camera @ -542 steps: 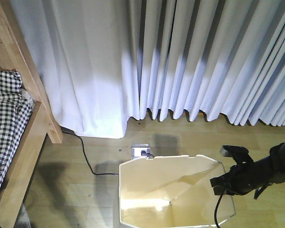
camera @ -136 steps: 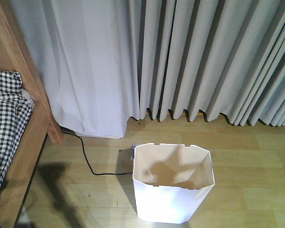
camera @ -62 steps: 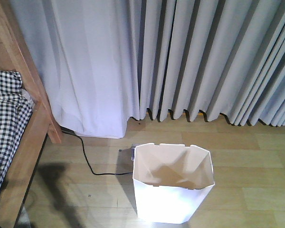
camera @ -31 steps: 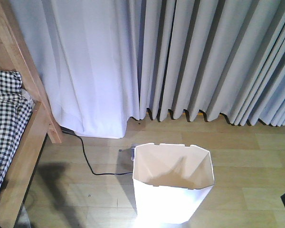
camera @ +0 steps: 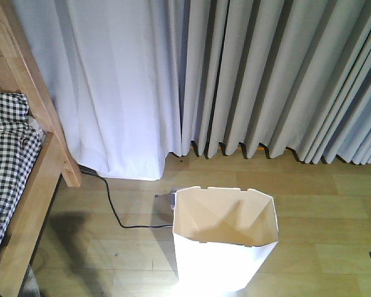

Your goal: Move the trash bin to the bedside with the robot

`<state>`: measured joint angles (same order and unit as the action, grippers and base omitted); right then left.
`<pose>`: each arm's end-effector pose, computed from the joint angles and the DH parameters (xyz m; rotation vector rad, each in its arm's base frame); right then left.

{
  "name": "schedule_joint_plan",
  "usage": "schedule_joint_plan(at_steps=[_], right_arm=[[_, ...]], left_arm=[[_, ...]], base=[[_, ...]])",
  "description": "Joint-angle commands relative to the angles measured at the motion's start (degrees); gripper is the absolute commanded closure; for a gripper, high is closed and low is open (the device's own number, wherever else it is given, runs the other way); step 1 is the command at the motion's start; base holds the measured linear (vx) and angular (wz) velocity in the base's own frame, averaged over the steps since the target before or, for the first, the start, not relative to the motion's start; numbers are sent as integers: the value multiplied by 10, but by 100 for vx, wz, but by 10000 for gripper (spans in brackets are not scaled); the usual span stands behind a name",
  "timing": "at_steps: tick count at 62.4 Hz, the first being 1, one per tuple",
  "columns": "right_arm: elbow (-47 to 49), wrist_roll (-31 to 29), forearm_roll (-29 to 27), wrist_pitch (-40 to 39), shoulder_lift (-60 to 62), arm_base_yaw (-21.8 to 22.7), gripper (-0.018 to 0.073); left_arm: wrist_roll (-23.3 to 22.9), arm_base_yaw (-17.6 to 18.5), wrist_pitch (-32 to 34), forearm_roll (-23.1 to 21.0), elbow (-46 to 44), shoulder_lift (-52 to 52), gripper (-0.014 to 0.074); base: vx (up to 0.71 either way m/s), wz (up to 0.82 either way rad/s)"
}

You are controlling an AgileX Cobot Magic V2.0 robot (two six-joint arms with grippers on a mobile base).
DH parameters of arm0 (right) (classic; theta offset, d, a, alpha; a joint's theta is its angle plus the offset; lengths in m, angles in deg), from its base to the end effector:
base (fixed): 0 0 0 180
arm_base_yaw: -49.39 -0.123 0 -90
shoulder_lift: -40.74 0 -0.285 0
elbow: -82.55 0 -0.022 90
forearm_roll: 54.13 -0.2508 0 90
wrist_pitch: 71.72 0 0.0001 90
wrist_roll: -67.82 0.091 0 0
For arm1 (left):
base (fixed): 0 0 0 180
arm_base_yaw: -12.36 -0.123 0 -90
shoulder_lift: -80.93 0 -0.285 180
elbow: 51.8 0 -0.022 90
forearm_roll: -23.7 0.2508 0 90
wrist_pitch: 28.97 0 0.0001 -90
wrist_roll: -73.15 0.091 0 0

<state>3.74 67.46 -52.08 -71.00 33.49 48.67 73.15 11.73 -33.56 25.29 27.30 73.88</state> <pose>0.0568 0.0007 0.2032 -0.0410 1.5141 -0.0240 0.0569 0.0008 0.1955 0.0115 1.5837 0.0320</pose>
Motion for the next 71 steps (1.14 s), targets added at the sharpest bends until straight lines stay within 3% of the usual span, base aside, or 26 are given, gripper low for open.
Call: schedule_joint_plan(at_steps=[1,71], right_arm=[[-1,-22,-12,-48,6,3,568],[-1,-18,-5,-46,6,3,568]], left_arm=[[-8,4,43,-5,7,8,603],[-8,4,43,-5,7,8,603]], base=[[0,0],[0,0]])
